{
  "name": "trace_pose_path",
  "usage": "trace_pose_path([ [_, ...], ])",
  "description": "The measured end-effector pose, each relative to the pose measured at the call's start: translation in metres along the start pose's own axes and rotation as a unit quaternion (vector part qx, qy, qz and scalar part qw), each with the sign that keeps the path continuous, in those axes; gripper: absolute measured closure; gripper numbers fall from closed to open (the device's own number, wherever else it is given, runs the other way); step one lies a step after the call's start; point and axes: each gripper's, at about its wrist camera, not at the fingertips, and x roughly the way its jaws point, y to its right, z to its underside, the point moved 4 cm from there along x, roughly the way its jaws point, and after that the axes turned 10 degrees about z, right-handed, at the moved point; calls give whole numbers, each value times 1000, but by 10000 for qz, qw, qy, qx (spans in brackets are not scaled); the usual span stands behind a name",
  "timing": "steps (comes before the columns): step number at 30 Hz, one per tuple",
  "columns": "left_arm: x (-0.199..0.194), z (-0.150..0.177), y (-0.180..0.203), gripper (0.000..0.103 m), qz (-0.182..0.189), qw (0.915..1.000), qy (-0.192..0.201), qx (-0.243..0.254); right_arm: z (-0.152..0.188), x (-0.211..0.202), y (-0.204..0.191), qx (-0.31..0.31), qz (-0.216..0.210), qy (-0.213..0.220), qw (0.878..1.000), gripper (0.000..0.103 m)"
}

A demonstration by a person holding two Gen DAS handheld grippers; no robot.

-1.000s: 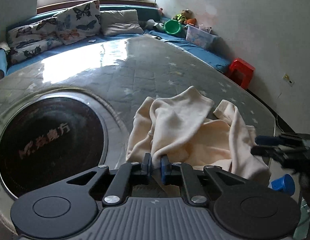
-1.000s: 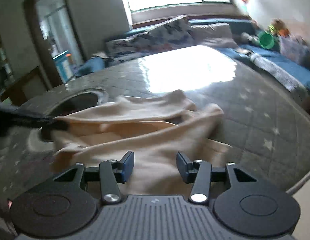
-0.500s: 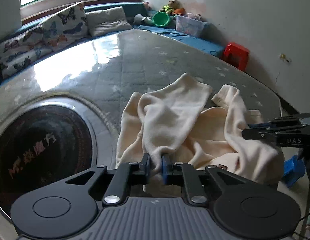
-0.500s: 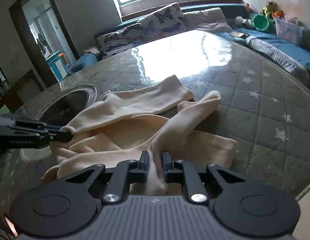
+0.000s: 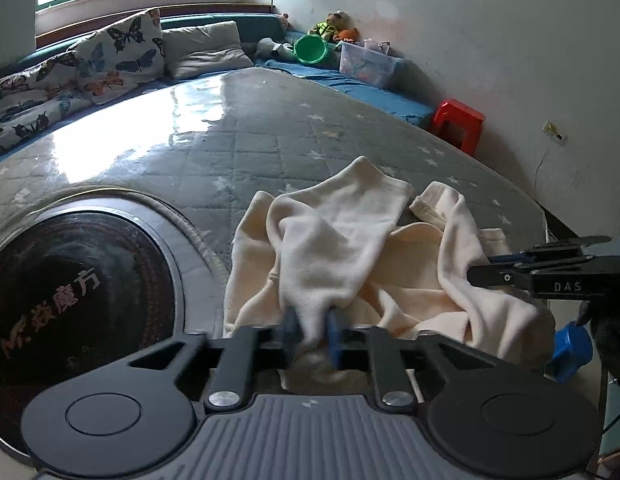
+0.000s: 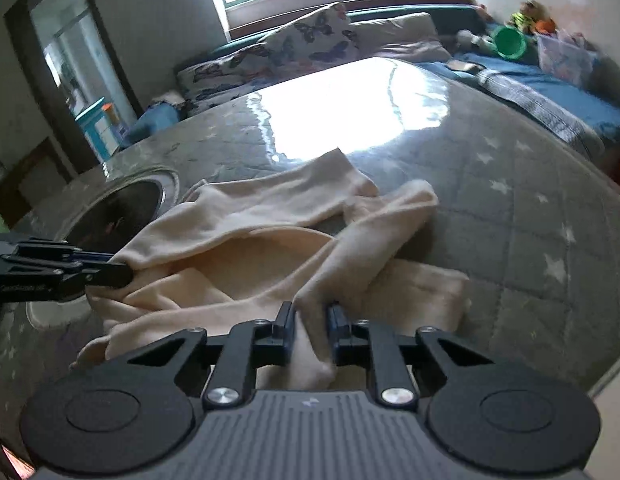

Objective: Fold clothes

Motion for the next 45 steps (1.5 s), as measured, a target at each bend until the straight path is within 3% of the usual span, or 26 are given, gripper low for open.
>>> trace_pose_path([
  [5,-35,-16,-40,97,-273,9970,497,-535,-55,3,-29,-275,-197,427,9985,91],
  [8,-72,-33,-70,97,-746,9911,825,-729,-106,4,-58,-311,-447,831,9951,92],
  [12,-142,-58,-108,98,-1408,9742,1419,-1051,-175,-10,-97,-91,-991,1499,9837,94],
  [14,-182,-65,-117,98,-1626,9651,1709,-1135,-204,-29,-111,75,-1386,1916,9716,94],
  [17,-236,-59,-121,97,-1804,9545,2027,-1234,-221,-53,-115,189,-1707,2345,9568,94],
  [20,-270,-32,-115,97,-1691,9526,2117,-1387,-215,-64,-107,230,-1855,2480,9506,95],
  [23,-278,7,-99,97,-1622,9567,1939,-1439,-189,-62,-91,285,-1941,2219,9551,95],
  [26,-260,52,-82,97,-1561,9665,1361,-1513,-148,-52,-73,161,-1812,1739,9678,95],
  [30,-222,111,-66,94,-1401,9740,455,-1724,-95,-25,-51,-2,-1427,730,9871,95],
  [34,-212,139,-53,91,-1356,9753,120,-1742,-60,-14,-27,-178,-829,96,9964,92],
  [35,-215,142,-50,86,-1400,9753,120,-1704,-57,-15,-23,-225,-694,61,9973,92],
  [38,-230,142,-46,84,-1592,9739,206,-1607,-64,-30,-16,-508,-376,292,9976,92],
  [45,-270,153,-36,80,-2138,9656,317,-1448,-100,-93,-15,-1045,190,1360,9850,89],
])
